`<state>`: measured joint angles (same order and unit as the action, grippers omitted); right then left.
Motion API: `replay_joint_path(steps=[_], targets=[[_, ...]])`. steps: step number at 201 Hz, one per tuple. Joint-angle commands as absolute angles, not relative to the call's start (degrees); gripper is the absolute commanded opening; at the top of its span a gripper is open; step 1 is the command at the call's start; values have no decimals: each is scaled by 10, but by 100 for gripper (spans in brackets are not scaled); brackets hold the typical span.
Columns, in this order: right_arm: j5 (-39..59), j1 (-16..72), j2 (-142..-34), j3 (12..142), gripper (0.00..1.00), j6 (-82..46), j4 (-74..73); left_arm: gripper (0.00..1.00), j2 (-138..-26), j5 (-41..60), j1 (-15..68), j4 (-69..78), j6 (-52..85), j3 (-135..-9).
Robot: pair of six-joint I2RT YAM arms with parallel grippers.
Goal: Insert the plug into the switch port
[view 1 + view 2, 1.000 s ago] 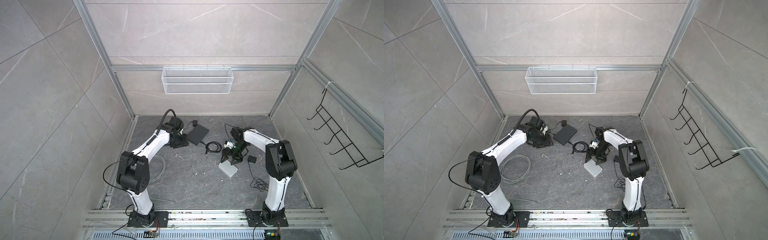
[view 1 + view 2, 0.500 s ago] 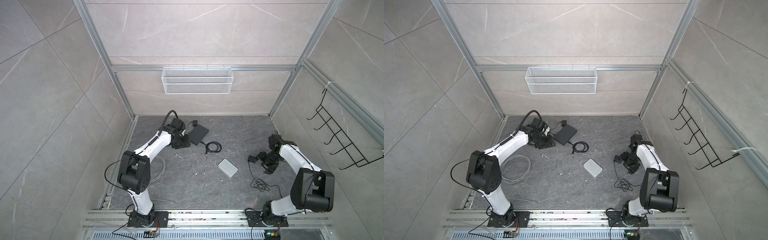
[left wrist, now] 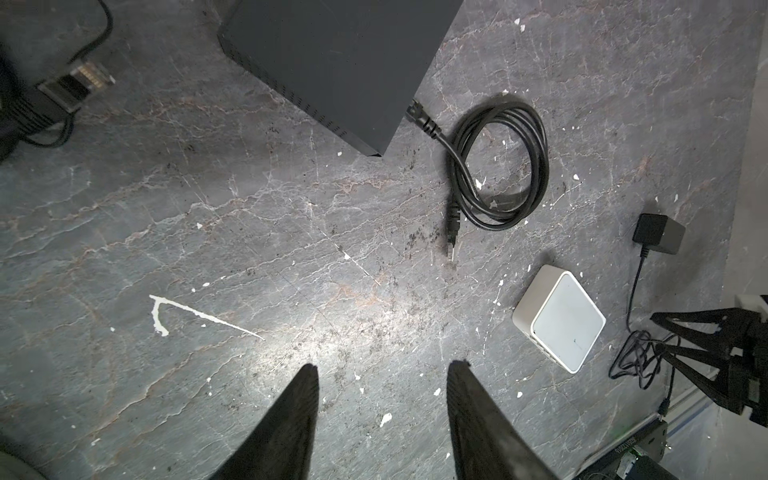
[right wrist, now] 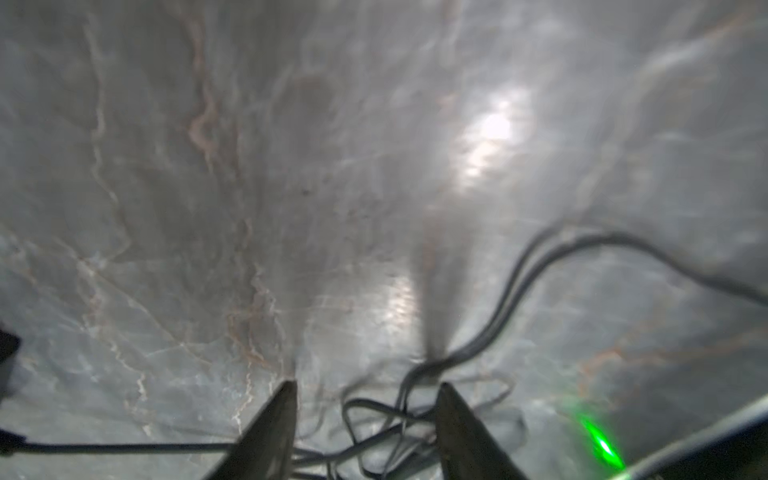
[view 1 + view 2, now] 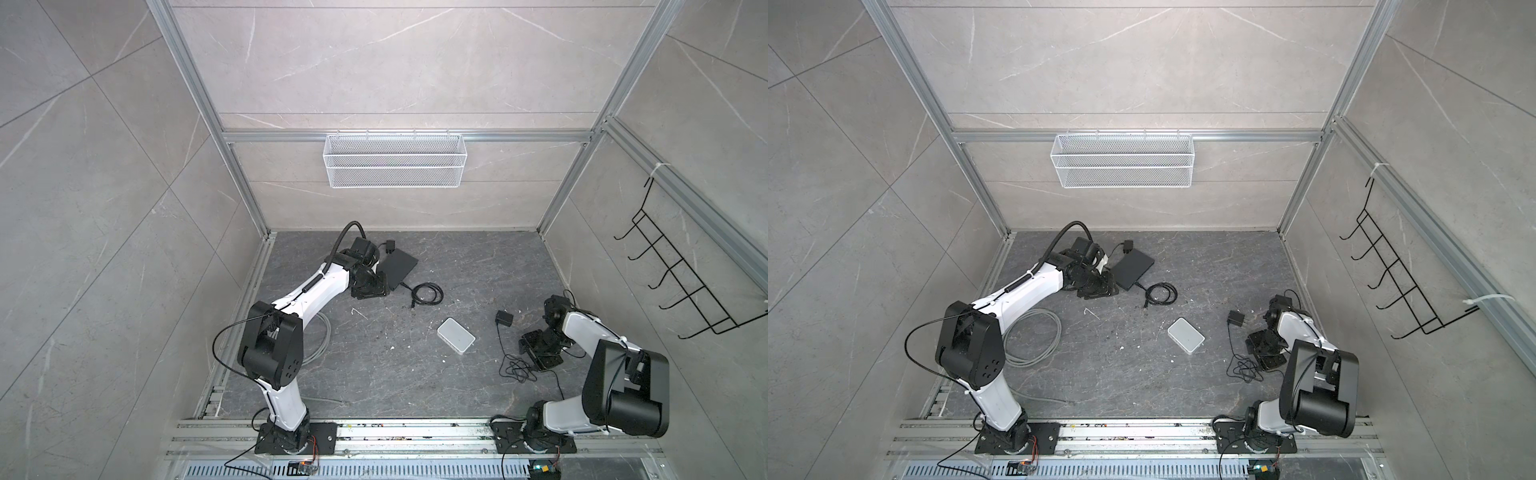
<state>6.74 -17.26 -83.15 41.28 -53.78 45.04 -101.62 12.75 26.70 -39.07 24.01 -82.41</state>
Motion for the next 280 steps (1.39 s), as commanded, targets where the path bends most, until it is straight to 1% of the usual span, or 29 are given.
replay_joint_path(steps=[1,17,34,63,90,104,111,123,125,131,145,161,174,196,217,233,253,268,280], targets=[[121,-172,-835,383,41,-556,380,53,-1024,137,266,-396,237,-854],[132,-165,-828,379,32,-554,356,53,-1027,137,266,-392,238,-862],[133,-144,-829,404,26,-537,355,53,-1033,137,265,-384,239,-870],[149,-86,-849,467,20,-512,359,54,-1059,144,265,-365,246,-898],[158,-33,-870,528,14,-485,400,53,-1099,160,265,-336,255,-939],[155,-25,-866,557,20,-468,441,53,-1126,168,266,-330,257,-971],[149,-27,-859,570,25,-460,461,53,-1139,172,266,-330,257,-989],[114,-38,-851,605,41,-430,520,53,-1155,178,267,-333,256,-1017],[106,-42,-850,611,45,-423,531,53,-1155,178,269,-334,255,-1021],[84,-54,-849,628,52,-405,564,53,-1159,178,271,-336,252,-1030],[47,-96,-843,640,58,-377,616,53,-1161,177,277,-343,244,-1041],[1,-145,-825,606,66,-360,633,53,-1155,176,281,-345,241,-1035],[-5,-190,-816,573,71,-358,629,53,-1147,176,285,-343,241,-1024],[-14,-241,-788,528,73,-377,608,53,-1132,176,290,-346,238,-1000],[-80,-256,-782,519,74,-352,597,53,-1120,180,293,-357,234,-990],[-108,-264,-783,512,73,-327,601,53,-1115,185,295,-373,229,-993],[-102,-266,-771,509,71,-333,600,53,-1118,193,296,-402,222,-1007],[-60,-281,-778,503,70,-342,592,53,-1124,195,297,-427,216,-1022],[-48,-297,-797,497,70,-342,585,53,-1127,195,299,-442,212,-1032]])
